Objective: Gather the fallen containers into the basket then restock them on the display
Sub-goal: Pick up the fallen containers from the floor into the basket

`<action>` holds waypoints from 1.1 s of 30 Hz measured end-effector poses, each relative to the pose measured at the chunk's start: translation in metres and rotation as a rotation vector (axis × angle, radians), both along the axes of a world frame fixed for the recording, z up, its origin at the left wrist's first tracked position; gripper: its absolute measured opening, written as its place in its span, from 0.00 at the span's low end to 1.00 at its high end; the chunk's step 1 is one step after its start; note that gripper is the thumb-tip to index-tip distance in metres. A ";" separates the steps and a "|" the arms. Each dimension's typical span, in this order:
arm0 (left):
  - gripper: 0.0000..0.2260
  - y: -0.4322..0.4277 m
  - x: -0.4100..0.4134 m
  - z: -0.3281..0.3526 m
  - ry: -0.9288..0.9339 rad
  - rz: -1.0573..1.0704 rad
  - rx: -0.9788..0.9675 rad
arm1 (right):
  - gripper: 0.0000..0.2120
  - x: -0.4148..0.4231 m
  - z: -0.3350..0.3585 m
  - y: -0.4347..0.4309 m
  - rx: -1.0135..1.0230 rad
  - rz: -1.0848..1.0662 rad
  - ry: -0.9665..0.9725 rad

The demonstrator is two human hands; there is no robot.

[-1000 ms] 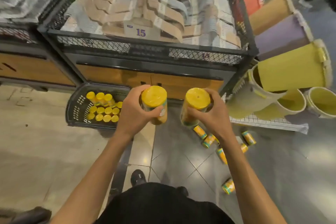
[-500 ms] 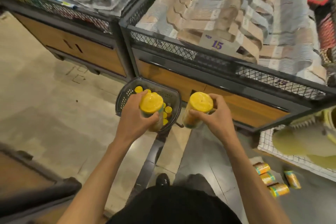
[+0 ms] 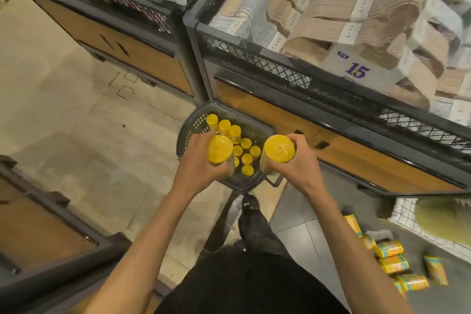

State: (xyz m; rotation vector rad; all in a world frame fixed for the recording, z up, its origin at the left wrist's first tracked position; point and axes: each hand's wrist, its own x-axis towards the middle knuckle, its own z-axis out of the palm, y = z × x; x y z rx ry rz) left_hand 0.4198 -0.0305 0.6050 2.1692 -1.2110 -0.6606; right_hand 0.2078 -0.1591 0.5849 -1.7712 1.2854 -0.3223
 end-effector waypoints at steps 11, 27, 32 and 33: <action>0.35 -0.104 0.049 -0.079 -0.008 -0.212 0.260 | 0.36 0.041 -0.081 -0.066 0.087 -0.007 0.187; 0.36 -0.212 0.125 -0.339 -0.116 -0.717 0.420 | 0.34 0.109 -0.314 -0.087 0.173 -0.252 0.297; 0.35 -0.241 0.127 -0.424 -0.193 -0.831 0.372 | 0.35 0.123 -0.401 -0.100 0.126 -0.241 0.391; 0.35 -0.246 0.127 -0.440 -0.212 -0.843 0.371 | 0.36 0.125 -0.417 -0.102 0.119 -0.241 0.414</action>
